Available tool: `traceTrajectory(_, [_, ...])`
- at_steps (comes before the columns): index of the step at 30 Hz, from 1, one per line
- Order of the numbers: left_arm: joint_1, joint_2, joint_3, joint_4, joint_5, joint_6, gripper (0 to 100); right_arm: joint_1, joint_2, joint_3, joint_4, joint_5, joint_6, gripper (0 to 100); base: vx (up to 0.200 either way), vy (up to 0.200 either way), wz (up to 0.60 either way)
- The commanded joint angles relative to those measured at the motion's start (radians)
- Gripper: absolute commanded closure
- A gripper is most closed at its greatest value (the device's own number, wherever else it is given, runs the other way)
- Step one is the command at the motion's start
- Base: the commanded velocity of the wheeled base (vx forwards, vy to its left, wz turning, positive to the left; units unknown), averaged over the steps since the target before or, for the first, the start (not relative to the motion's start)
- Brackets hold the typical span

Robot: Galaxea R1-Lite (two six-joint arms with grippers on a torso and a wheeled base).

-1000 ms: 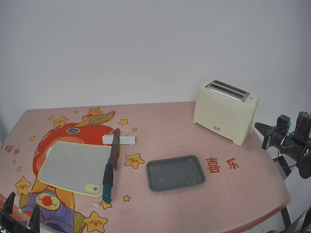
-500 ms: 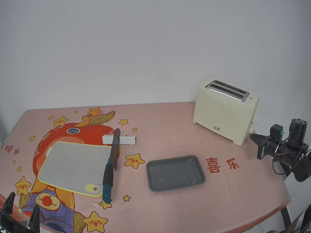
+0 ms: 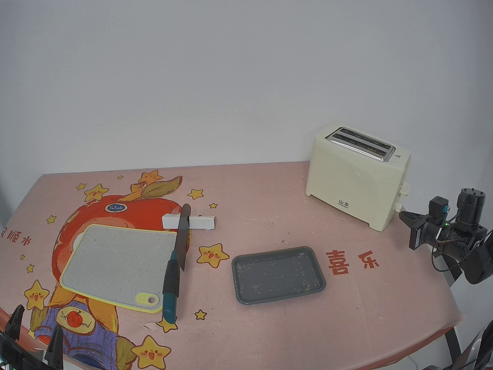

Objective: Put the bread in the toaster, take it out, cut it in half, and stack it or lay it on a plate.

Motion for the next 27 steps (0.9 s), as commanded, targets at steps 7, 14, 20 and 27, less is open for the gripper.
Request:
traceTrajectory(7, [0.000,-0.016,0.018,-0.001,0.002,-0.001,0,-0.002,0.063,-0.021,-0.057,0.000,0.004,100,0.000,0.000,0.00])
traceTrajectory(14, [0.000,-0.016,0.018,0.000,0.001,-0.001,0,-0.002,0.066,-0.034,-0.059,0.000,0.004,100,0.000,0.000,0.00])
traceTrajectory(20, [0.000,-0.016,0.018,-0.001,0.001,-0.001,0,-0.002,0.080,-0.054,-0.059,-0.001,0.008,100,0.000,0.000,0.00])
traceTrajectory(27, [0.000,-0.016,0.018,-0.001,0.001,-0.001,0,-0.003,0.082,-0.061,-0.057,-0.017,0.011,100,0.000,0.000,0.00])
